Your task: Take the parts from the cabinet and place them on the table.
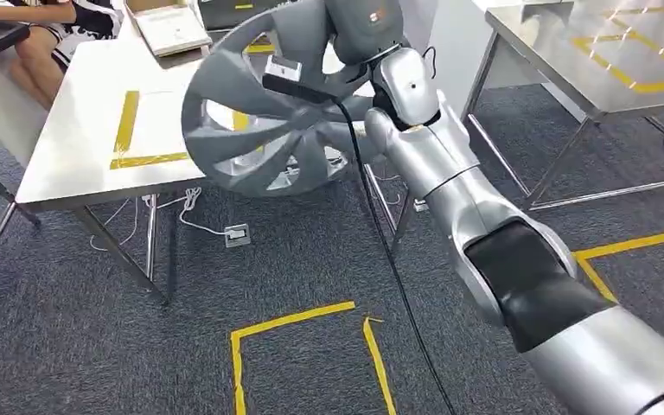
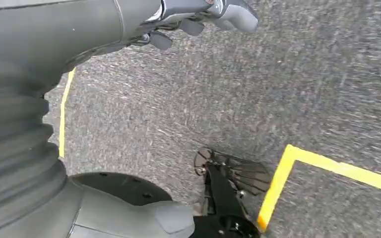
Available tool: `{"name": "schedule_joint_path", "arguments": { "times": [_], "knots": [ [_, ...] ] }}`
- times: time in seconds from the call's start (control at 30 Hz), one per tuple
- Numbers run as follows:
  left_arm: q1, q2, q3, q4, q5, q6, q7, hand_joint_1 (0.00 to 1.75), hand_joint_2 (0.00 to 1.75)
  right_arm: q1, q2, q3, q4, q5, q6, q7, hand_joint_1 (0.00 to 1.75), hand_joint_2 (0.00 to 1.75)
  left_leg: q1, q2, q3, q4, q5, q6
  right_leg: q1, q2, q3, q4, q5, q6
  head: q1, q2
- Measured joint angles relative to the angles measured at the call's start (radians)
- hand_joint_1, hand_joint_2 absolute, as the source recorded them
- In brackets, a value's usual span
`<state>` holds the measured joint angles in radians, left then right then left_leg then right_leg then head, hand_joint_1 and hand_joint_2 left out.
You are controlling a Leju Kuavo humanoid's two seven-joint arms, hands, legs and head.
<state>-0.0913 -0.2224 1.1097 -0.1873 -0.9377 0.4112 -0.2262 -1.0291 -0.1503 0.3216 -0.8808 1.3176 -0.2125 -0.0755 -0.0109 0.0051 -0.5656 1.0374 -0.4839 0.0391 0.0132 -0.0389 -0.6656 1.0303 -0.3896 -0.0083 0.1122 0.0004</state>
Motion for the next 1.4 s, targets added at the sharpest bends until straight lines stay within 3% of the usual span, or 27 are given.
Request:
{"name": "schedule_joint_path", "arguments": {
  "times": [0.03, 0.1, 0.13, 0.17, 0.2, 0.3, 0.37, 0.43, 0.5, 0.53, 0.63, 0.67, 0.7, 0.77, 0.83, 0.87, 0.9, 0.93, 1.0, 1.07, 1.17, 1.2, 1.23, 1.27, 1.33, 1.37, 1.4],
  "knots": [
    [0.0, 0.001, 0.0, 0.0, 0.0, 0.0, -0.002, 0.0, 1.75, -0.004, -0.001, -0.002, 0.002, -0.003, 0.0, 0.0, 1.75, 1.75, -0.004, 0.002, -0.001, -0.001, -0.005, -0.007, 0.004, -0.003, 0.002, -0.006, -0.042, 0.003, 0.002, 0.0],
    [0.0, 0.002, 0.0, -0.002, 0.0, 0.002, -0.003, 0.0, 1.75, -0.001, -0.001, -0.003, 0.002, -0.007, -0.003, -0.006, 1.75, 1.75, -0.004, 0.014, 0.009, 0.009, -0.005, -0.02, 0.003, 0.011, 0.012, -0.018, -0.02, -0.005, 0.002, 0.0],
    [0.0, 0.001, 0.0, -0.002, -0.001, 0.001, -0.004, 0.0, 1.75, 0.0, -0.004, -0.005, 0.002, -0.009, -0.005, -0.009, 1.75, 1.75, -0.003, 0.016, 0.016, 0.005, -0.008, -0.025, 0.0, 0.019, 0.017, -0.018, -0.024, -0.012, 0.003, 0.0],
    [-0.001, 0.003, 0.0, -0.002, -0.004, 0.001, -0.005, 0.0, 1.75, 0.004, -0.005, -0.006, 0.0, -0.011, -0.006, -0.011, 1.75, 1.75, -0.003, 0.017, 0.007, 0.013, -0.021, -0.03, -0.01, 0.026, 0.036, -0.024, -0.019, -0.014, 0.005, 0.0],
    [-0.002, 0.002, 0.0, -0.002, -0.007, 0.001, -0.006, 0.0, 1.75, 0.006, -0.005, -0.006, -0.004, -0.014, -0.008, -0.01, 1.75, 1.75, -0.002, 0.007, -0.002, 0.045, -0.026, -0.035, -0.011, 0.029, 0.046, -0.025, -0.025, -0.018, -0.001, 0.0],
    [-0.001, 0.003, -0.001, -0.002, -0.011, 0.001, -0.004, 0.0, 1.75, 0.024, -0.008, -0.007, -0.008, -0.016, -0.007, -0.008, 1.75, 1.75, 0.01, 0.001, -0.126, 0.243, -0.098, -0.054, -0.015, 0.052, 0.06, -0.025, -0.038, -0.02, -0.005, 0.0],
    [0.003, 0.005, 0.0, -0.002, -0.014, 0.001, 0.001, 0.0, 1.75, 0.048, -0.012, -0.007, -0.015, -0.017, -0.006, -0.005, 1.75, 1.75, 0.016, 0.001, -0.175, 0.282, -0.11, -0.061, -0.02, 0.071, 0.074, -0.023, -0.051, -0.013, -0.005, 0.0],
    [0.003, 0.005, 0.0, -0.002, -0.018, 0.002, 0.001, 0.0, 1.75, 0.07, -0.021, -0.008, -0.032, -0.019, -0.004, -0.002, 1.75, 1.75, 0.021, -0.002, -0.148, 0.17, -0.027, -0.066, -0.027, 0.087, 0.095, -0.021, -0.069, -0.003, -0.005, 0.0],
    [0.005, 0.006, -0.001, -0.002, -0.019, 0.003, 0.002, 0.0, 1.75, 0.075, -0.026, -0.011, -0.045, -0.023, -0.003, 0.002, 1.75, 1.75, 0.029, -0.033, -0.099, 0.012, 0.098, -0.072, -0.033, 0.099, 0.108, -0.017, -0.087, 0.009, -0.007, 0.0],
    [0.005, 0.006, -0.001, -0.001, -0.021, 0.003, 0.003, 0.0, 1.75, 0.079, -0.027, -0.015, -0.051, -0.025, -0.002, 0.005, 1.75, 1.75, 0.028, -0.037, -0.101, -0.007, 0.064, -0.064, -0.033, 0.108, 0.112, -0.006, -0.094, 0.017, -0.011, 0.0],
    [0.002, 0.007, -0.001, -0.002, -0.029, 0.005, 0.003, 0.0, 1.75, 0.1, -0.047, -0.026, -0.081, -0.027, -0.002, 0.001, 1.75, 1.75, 0.021, -0.027, -0.08, -0.004, 0.065, -0.033, -0.033, 0.118, 0.118, -0.006, -0.095, 0.04, -0.011, 0.0],
    [0.001, 0.006, -0.001, -0.002, -0.03, 0.005, 0.001, 0.0, 1.75, 0.104, -0.056, -0.031, -0.089, -0.027, -0.002, 0.002, 1.75, 1.75, 0.024, -0.026, -0.068, -0.006, 0.068, -0.025, -0.035, 0.115, 0.117, -0.002, -0.1, 0.043, -0.012, 0.0],
    [0.001, 0.007, -0.001, -0.002, -0.031, 0.005, 0.0, 0.0, 1.75, 0.108, -0.061, -0.032, -0.097, -0.027, -0.003, 0.001, 1.75, 1.75, 0.024, -0.025, -0.063, -0.009, 0.064, -0.019, -0.035, 0.086, 0.102, 0.03, -0.101, 0.045, -0.008, 0.0],
    [0.0, 0.007, -0.001, -0.003, -0.032, 0.005, -0.002, 0.0, 1.75, 0.107, -0.068, -0.035, -0.105, -0.027, -0.006, 0.0, 1.75, 1.75, 0.023, -0.021, -0.056, -0.009, 0.055, -0.01, -0.032, 0.057, 0.022, 0.154, -0.137, 0.055, -0.006, 0.0],
    [0.001, 0.007, -0.001, -0.003, -0.032, 0.004, -0.005, 0.0, 1.75, 0.125, -0.072, -0.038, -0.108, -0.03, -0.008, -0.004, 1.75, 1.75, 0.022, -0.018, -0.046, -0.008, 0.041, -0.007, -0.032, 0.054, -0.066, 0.272, -0.192, 0.056, -0.006, 0.0],
    [0.002, 0.007, -0.001, -0.003, -0.032, 0.004, -0.006, 0.0, 1.75, 0.135, -0.075, -0.04, -0.111, -0.03, -0.009, -0.01, 1.75, 1.75, 0.022, -0.018, -0.038, -0.008, 0.034, -0.008, -0.032, 0.054, -0.086, 0.28, -0.187, 0.056, -0.005, 0.0],
    [0.002, 0.007, -0.001, -0.003, -0.032, 0.004, -0.006, 0.0, 1.75, 0.142, -0.075, -0.04, -0.113, -0.031, -0.01, -0.014, 1.75, 1.75, 0.022, -0.017, -0.029, -0.008, 0.026, -0.009, -0.032, 0.053, -0.085, 0.249, -0.16, 0.052, -0.006, 0.0],
    [0.002, 0.007, -0.001, -0.003, -0.032, 0.004, -0.007, 0.0, 1.75, 0.144, -0.076, -0.04, -0.115, -0.031, -0.011, -0.016, 1.75, 1.75, 0.021, -0.017, -0.019, -0.007, 0.018, -0.011, -0.031, 0.053, -0.068, 0.187, -0.112, 0.044, -0.006, 0.0],
    [0.002, 0.006, -0.001, -0.002, -0.032, 0.004, -0.007, 0.0, 1.75, 0.145, -0.079, -0.04, -0.124, -0.032, -0.016, -0.023, 1.75, 1.75, 0.021, -0.016, -0.001, -0.007, -0.001, -0.018, -0.027, 0.042, -0.004, 0.007, 0.015, 0.032, -0.006, 0.0],
    [0.0, 0.006, -0.001, -0.003, -0.032, 0.004, -0.006, 0.0, 1.75, 0.143, -0.079, -0.041, -0.13, -0.038, -0.024, -0.039, 1.75, 1.75, 0.017, -0.017, 0.006, -0.006, -0.012, -0.033, -0.017, 0.039, 0.004, -0.018, -0.02, 0.028, -0.006, 0.0],
    [0.0, 0.007, -0.001, -0.003, -0.032, 0.004, -0.005, 0.0, 1.75, 0.146, -0.079, -0.041, -0.14, -0.042, -0.028, -0.052, 1.75, 1.75, 0.014, -0.016, 0.026, -0.005, -0.013, -0.053, -0.023, 0.045, 0.028, -0.024, -0.014, 0.009, -0.008, 0.0],
    [-0.001, 0.007, -0.001, -0.003, -0.031, 0.004, -0.005, 0.0, 1.75, 0.146, -0.078, -0.041, -0.146, -0.043, -0.029, -0.055, 1.75, 1.75, 0.017, -0.014, 0.015, 0.016, -0.021, -0.057, -0.025, 0.043, 0.04, -0.029, -0.02, 0.002, -0.006, 0.0],
    [-0.002, 0.007, -0.001, -0.003, -0.031, 0.004, -0.006, 0.0, 1.75, 0.141, -0.077, -0.041, -0.146, -0.046, -0.029, -0.056, 1.75, 1.75, 0.016, -0.013, -0.008, 0.063, -0.03, -0.06, -0.025, 0.043, 0.048, -0.028, -0.026, -0.007, -0.016, 0.0],
    [-0.002, 0.007, -0.001, -0.003, -0.031, 0.004, -0.006, 0.0, 1.75, 0.138, -0.076, -0.041, -0.146, -0.049, -0.03, -0.059, 1.75, 1.75, 0.018, -0.013, -0.051, 0.135, -0.051, -0.063, -0.025, 0.043, 0.054, -0.028, -0.032, -0.012, -0.015, 0.0],
    [-0.001, 0.007, -0.001, -0.002, -0.029, 0.004, -0.006, 0.0, 1.75, 0.141, -0.072, -0.04, -0.146, -0.05, -0.03, -0.066, 1.75, 1.75, 0.018, -0.013, -0.14, 0.263, -0.108, -0.067, -0.023, 0.044, 0.064, -0.027, -0.045, -0.013, -0.017, 0.0],
    [0.001, 0.007, 0.0, -0.002, -0.029, 0.004, -0.005, 0.0, 1.75, 0.142, -0.07, -0.039, -0.146, -0.05, -0.03, -0.066, 1.75, 1.75, 0.018, -0.012, -0.168, 0.288, -0.114, -0.068, -0.023, 0.046, 0.07, -0.025, -0.053, -0.013, -0.016, 0.0],
    [0.002, 0.007, 0.0, -0.002, -0.029, 0.004, -0.004, 0.0, 1.75, 0.144, -0.068, -0.039, -0.146, -0.051, -0.03, -0.067, 1.75, 1.75, 0.018, -0.012, -0.173, 0.266, -0.092, -0.067, -0.023, 0.049, 0.079, -0.023, -0.062, -0.011, -0.017, 0.0]
  ]
}}
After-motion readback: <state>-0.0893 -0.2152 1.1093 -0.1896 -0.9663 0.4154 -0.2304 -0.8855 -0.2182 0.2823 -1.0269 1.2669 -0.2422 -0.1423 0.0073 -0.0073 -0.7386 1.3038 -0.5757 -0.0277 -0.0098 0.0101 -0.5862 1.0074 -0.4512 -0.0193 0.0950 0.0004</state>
